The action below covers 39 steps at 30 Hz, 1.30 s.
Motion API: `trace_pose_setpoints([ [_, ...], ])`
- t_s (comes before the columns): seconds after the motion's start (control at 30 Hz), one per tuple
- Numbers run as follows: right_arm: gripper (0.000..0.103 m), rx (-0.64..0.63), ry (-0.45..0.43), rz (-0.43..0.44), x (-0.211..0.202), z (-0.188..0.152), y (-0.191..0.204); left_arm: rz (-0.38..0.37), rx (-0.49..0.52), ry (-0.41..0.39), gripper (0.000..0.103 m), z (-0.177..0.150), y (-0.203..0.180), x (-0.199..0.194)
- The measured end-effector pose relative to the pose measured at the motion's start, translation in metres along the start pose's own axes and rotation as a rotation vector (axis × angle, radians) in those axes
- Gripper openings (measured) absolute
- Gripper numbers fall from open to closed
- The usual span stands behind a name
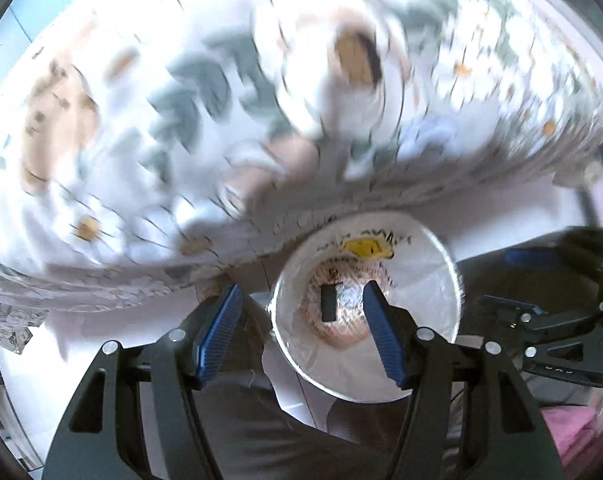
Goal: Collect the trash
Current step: 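Open both tools over the bin, dropping cylinder and paper ball inside, then grasp red block with left tool while right tool grasps green Lego brick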
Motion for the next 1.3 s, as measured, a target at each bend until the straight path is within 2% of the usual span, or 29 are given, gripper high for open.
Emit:
trace_pose_setpoints([
  [0.3,0.054,-0.024,-0.177,-0.007,-0.09,0.029,-0.003,0.018,0.042,-0.138,0.066,0.048,0.012,-0.065],
  [0.37,0.054,-0.026,-0.217,-0.011,-0.107,0.039,-0.005,0.03,0.046,-0.172,0.069,0.064,0.018,-0.076],
  [0.57,0.054,-0.028,-0.32,0.003,-0.147,0.069,-0.005,0.066,0.032,-0.223,0.073,0.104,0.033,-0.089],
  [0.63,0.057,-0.029,-0.348,0.006,-0.153,0.081,-0.005,0.065,0.016,-0.228,0.075,0.116,0.04,-0.087],
  [0.73,0.06,-0.038,-0.378,0.004,-0.157,0.1,-0.006,0.054,-0.008,-0.23,0.076,0.131,0.048,-0.081],
  [0.97,0.064,-0.078,-0.399,-0.013,-0.146,0.154,-0.012,0.107,-0.028,-0.259,0.077,0.18,0.074,-0.064],
  [1.3,0.064,-0.146,-0.388,0.002,-0.118,0.235,-0.031,0.069,-0.042,-0.238,0.077,0.238,0.098,-0.023],
])
Point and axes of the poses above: each gripper's, at about its wrist camera, not at the fingertips, and x roughly the way its jaws point, y to its left, z to its top, the point moved 2 cm from there along x, roughly the way its jaws point, and after that the axes turned 7 degrees about -y, right-handed, at the moved point
